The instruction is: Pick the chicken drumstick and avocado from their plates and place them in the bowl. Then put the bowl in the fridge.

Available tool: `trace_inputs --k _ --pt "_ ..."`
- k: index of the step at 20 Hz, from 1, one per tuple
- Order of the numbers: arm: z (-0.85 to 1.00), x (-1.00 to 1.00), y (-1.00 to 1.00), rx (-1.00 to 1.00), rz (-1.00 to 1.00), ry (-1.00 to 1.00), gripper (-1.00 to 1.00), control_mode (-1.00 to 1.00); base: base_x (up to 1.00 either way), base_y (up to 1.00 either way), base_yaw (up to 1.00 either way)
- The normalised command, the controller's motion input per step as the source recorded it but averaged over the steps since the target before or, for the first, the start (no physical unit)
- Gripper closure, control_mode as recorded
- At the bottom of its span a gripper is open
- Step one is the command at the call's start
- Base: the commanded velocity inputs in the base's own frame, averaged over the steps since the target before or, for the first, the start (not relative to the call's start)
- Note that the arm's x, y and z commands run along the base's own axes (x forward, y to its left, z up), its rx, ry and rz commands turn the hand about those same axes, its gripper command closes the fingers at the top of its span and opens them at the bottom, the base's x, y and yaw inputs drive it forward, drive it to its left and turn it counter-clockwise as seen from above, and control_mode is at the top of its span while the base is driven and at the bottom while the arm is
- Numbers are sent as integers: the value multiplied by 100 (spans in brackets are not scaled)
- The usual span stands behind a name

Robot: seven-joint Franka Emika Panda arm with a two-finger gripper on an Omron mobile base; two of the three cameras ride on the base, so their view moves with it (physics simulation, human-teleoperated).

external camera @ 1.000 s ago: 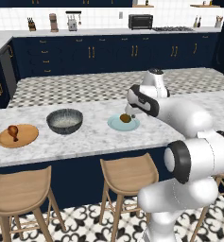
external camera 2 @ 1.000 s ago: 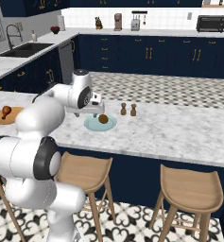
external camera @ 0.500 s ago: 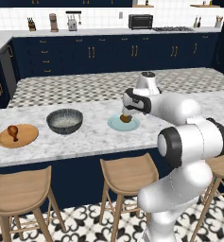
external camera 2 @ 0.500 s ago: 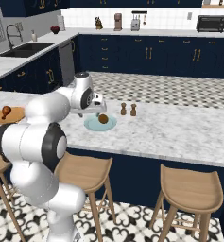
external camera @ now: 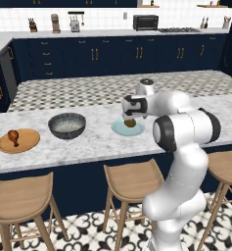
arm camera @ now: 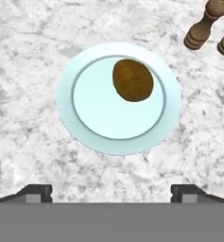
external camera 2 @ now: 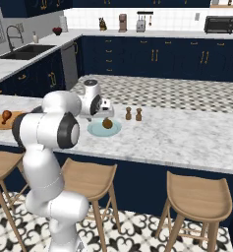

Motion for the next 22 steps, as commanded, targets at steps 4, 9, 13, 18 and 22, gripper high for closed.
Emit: trace_inputs --k 4,9,13,18,22 --pt "-21 76 -6 0 0 0 -100 -100 0 0 0" --pt "-42 58 -7 0 0 0 -100 -100 0 0 0" --pt "-43 42 -2 0 0 0 -100 -100 0 0 0" --pt "-24 33 -2 0 0 0 -100 -100 0 0 0" --pt "-13 16 -5 0 2 0 -100 -100 0 0 0"
